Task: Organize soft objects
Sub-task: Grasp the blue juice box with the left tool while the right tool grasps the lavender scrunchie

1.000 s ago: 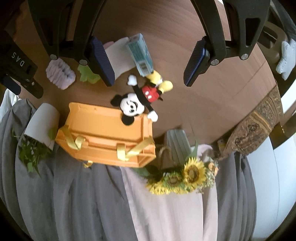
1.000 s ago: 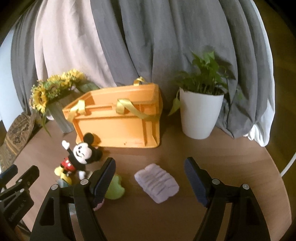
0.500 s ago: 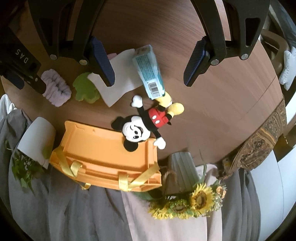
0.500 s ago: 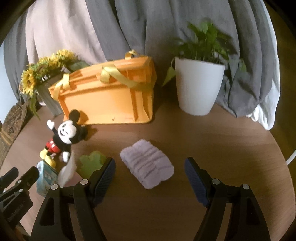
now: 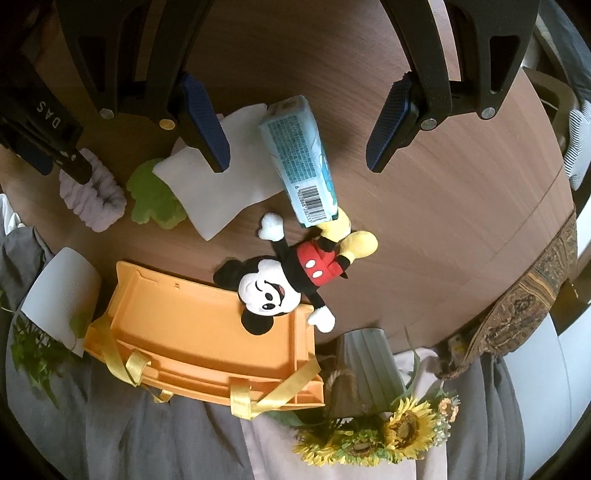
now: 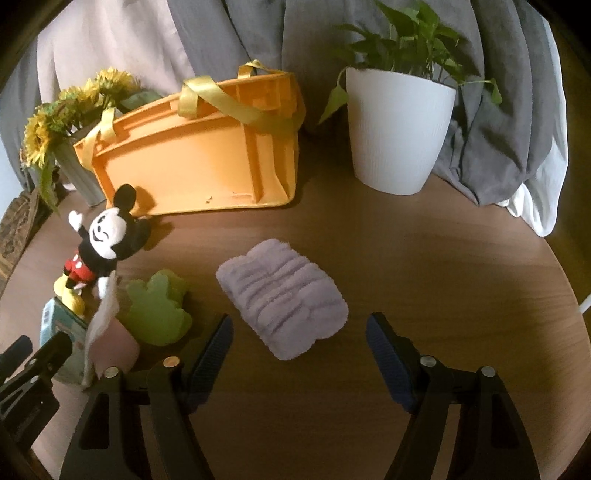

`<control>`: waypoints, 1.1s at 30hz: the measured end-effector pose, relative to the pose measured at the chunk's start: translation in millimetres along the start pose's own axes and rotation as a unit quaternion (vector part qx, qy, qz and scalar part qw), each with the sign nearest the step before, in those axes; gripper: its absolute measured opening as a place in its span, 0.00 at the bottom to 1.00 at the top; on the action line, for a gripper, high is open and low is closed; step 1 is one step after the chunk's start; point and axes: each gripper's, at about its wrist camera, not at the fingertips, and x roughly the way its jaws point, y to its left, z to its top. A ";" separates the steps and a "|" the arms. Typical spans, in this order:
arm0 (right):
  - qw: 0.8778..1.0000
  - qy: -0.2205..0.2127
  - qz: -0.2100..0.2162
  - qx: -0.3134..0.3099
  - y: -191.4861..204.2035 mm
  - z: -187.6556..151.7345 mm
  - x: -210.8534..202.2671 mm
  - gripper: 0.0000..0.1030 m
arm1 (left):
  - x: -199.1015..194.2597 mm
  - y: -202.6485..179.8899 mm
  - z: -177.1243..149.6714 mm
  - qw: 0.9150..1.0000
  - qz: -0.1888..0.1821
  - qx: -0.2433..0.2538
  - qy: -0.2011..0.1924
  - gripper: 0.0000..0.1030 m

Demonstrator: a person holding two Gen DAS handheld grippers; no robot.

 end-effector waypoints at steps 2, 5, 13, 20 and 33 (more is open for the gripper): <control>1.000 0.006 0.001 0.001 -1.1 0.2 2.8 0.61 | 1.0 0.4 -0.4 1.000 -0.001 -0.001 0.000 0.68; 1.000 0.016 0.005 0.003 -0.7 -0.1 6.8 0.51 | 4.7 1.0 -0.5 1.000 -0.005 -0.001 0.005 0.61; 1.000 0.019 0.003 0.003 3.2 -0.8 5.6 0.26 | 12.4 7.4 -2.0 0.999 -0.022 -0.009 0.023 0.35; 1.000 0.013 0.006 0.001 8.8 0.3 -2.8 0.19 | 8.9 12.9 -2.2 1.000 -0.020 0.002 0.018 0.29; 1.000 -0.031 0.005 0.004 18.7 10.3 -38.2 0.17 | -19.9 21.0 9.1 0.999 -0.028 0.029 -0.034 0.25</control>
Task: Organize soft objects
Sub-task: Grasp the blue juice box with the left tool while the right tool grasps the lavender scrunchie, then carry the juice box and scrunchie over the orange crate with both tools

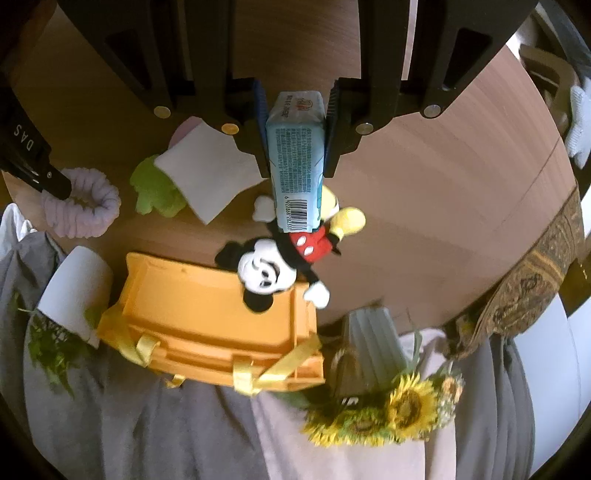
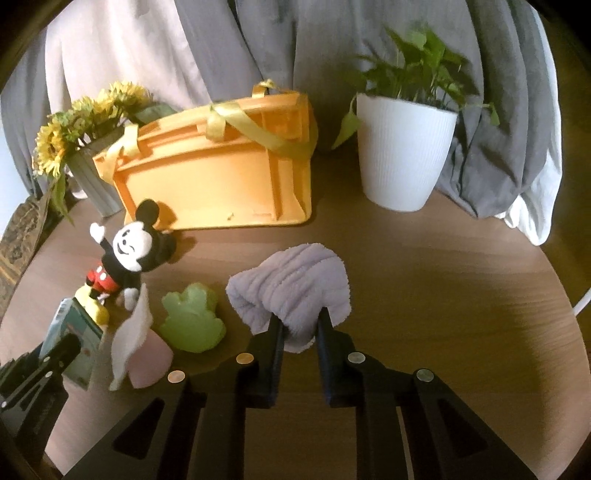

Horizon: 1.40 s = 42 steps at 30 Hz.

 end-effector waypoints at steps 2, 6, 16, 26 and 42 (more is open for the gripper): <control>1.000 -0.007 0.002 0.003 0.3 2.5 -7.0 0.17 | -4.8 -0.1 3.1 1.000 -0.006 0.005 -0.007 0.25; 1.000 -0.021 0.003 0.007 2.3 7.2 -21.1 0.17 | -12.7 -0.3 10.7 0.999 -0.023 0.019 -0.018 0.25; 0.998 -0.061 0.009 0.021 11.7 20.9 -56.6 0.17 | -37.4 0.1 33.4 0.995 -0.066 0.049 -0.055 0.25; 0.994 -0.102 0.011 0.030 27.1 37.5 -84.9 0.17 | -59.0 12.0 65.5 0.989 -0.093 0.061 -0.101 0.25; 0.985 -0.166 0.003 0.045 57.8 79.9 -102.5 0.17 | -62.9 29.2 125.0 0.977 -0.131 0.069 -0.154 0.25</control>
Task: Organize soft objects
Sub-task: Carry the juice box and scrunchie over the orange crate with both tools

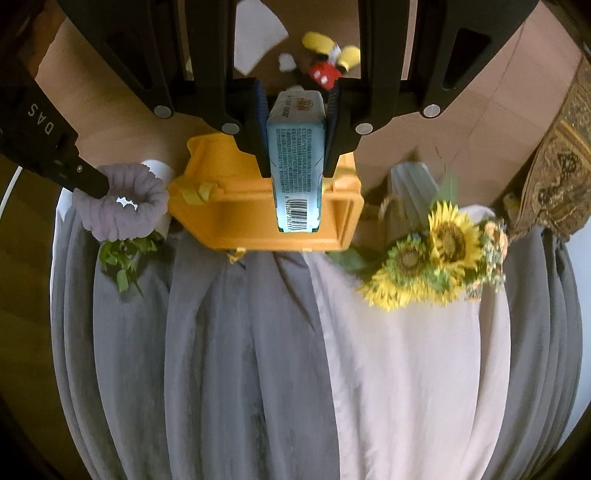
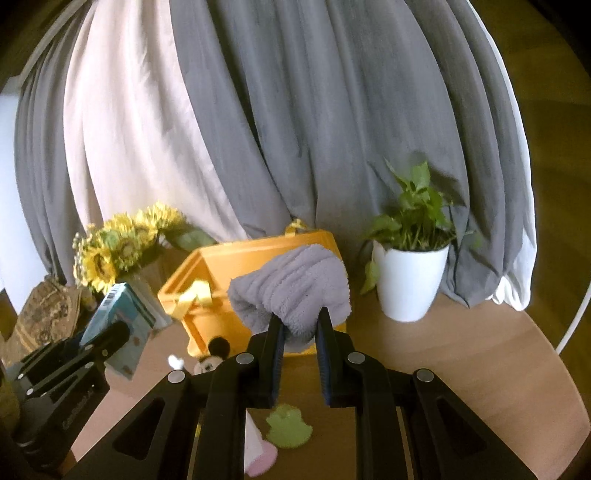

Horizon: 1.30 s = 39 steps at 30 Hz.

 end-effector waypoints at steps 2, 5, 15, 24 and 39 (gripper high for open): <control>1.000 -0.007 -0.001 0.001 4.6 4.2 1.7 0.17 | 2.8 3.6 6.0 1.000 -0.002 0.002 -0.005 0.25; 1.000 -0.016 -0.002 0.002 11.7 12.3 5.4 0.17 | 7.0 8.1 16.3 1.000 -0.007 0.006 -0.013 0.25; 0.999 -0.041 -0.005 0.021 26.0 35.9 20.4 0.17 | 22.7 17.9 50.0 0.999 -0.025 0.027 -0.040 0.25; 0.998 -0.058 -0.011 0.024 34.8 55.3 38.9 0.17 | 44.7 24.9 72.6 0.997 -0.036 0.040 -0.053 0.25; 0.999 -0.039 0.002 0.003 48.6 77.8 101.7 0.17 | 106.5 38.9 89.4 0.998 -0.035 0.039 -0.033 0.25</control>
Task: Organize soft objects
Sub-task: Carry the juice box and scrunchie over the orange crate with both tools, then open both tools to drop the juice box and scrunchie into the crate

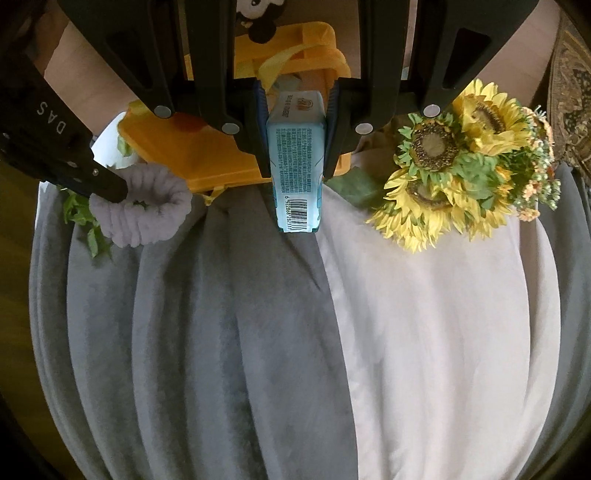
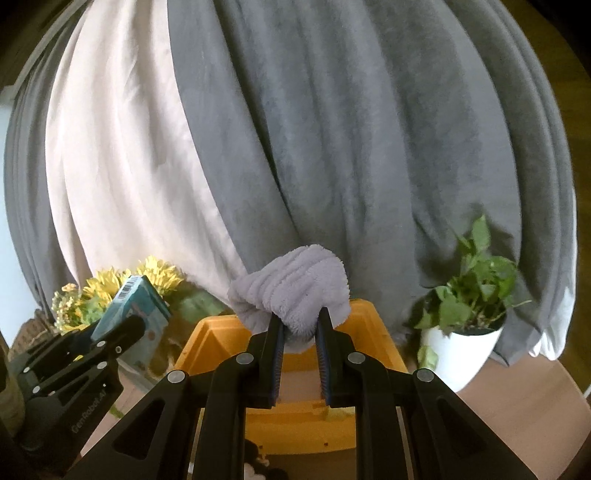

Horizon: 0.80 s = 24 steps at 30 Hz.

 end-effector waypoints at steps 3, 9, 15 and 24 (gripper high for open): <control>1.000 0.010 0.002 0.000 -0.4 0.0 14.8 0.17 | 14.0 2.2 -1.0 1.000 0.001 0.000 0.007 0.25; 0.999 0.034 0.003 0.002 -4.9 -3.3 45.1 0.17 | 41.5 1.3 -4.6 1.000 -0.012 -0.002 0.027 0.25; 0.997 0.070 0.003 0.014 -10.4 -13.5 75.6 0.18 | 71.0 -2.8 -12.6 0.998 -0.033 -0.003 0.057 0.25; 0.990 0.138 -0.006 0.005 -13.1 -28.9 114.8 0.18 | 109.3 -6.8 -26.0 0.993 -0.040 0.001 0.107 0.25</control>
